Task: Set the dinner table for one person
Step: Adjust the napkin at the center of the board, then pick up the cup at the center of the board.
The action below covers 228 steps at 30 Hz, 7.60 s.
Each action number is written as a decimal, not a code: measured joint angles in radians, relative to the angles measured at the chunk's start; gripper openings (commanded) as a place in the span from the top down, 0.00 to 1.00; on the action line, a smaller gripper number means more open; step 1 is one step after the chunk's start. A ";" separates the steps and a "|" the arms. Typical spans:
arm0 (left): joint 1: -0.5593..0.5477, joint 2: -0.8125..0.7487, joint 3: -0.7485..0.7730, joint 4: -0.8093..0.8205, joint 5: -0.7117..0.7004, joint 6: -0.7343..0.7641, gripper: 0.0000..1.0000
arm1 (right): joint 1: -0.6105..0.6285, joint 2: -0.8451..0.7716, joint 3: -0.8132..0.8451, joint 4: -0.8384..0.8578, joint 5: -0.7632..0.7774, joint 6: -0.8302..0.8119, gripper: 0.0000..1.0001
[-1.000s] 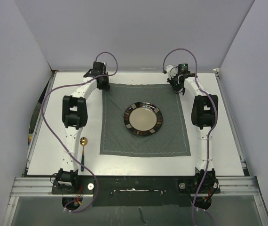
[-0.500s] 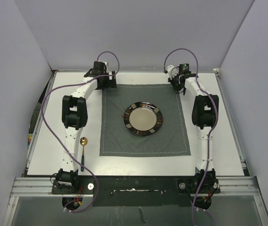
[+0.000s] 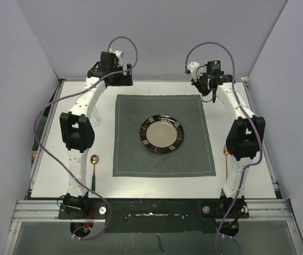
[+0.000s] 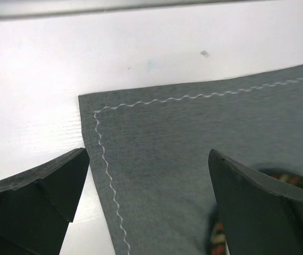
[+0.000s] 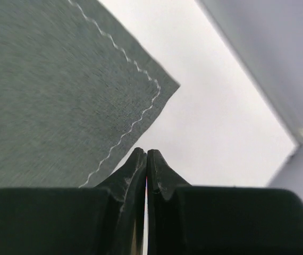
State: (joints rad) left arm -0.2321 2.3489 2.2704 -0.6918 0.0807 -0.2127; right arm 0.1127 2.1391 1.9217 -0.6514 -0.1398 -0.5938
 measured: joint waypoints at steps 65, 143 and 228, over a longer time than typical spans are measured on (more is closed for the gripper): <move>-0.349 -1.232 -1.795 0.243 -0.167 -0.574 0.70 | 0.150 -0.796 -1.249 -0.177 -0.052 -0.308 1.00; -0.433 -1.290 -1.166 -0.066 -0.396 -0.355 0.02 | 0.135 -0.735 -1.156 -0.274 -0.121 -0.364 1.00; -0.257 -1.432 -1.084 -0.092 -0.397 -0.183 0.02 | 0.350 -0.137 0.308 -0.080 -0.005 0.100 0.83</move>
State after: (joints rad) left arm -0.4889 0.9165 1.1866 -0.7837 -0.3161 -0.3962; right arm 0.4625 2.0022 2.2295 -0.7311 -0.1444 -0.4938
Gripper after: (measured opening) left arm 0.979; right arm 0.648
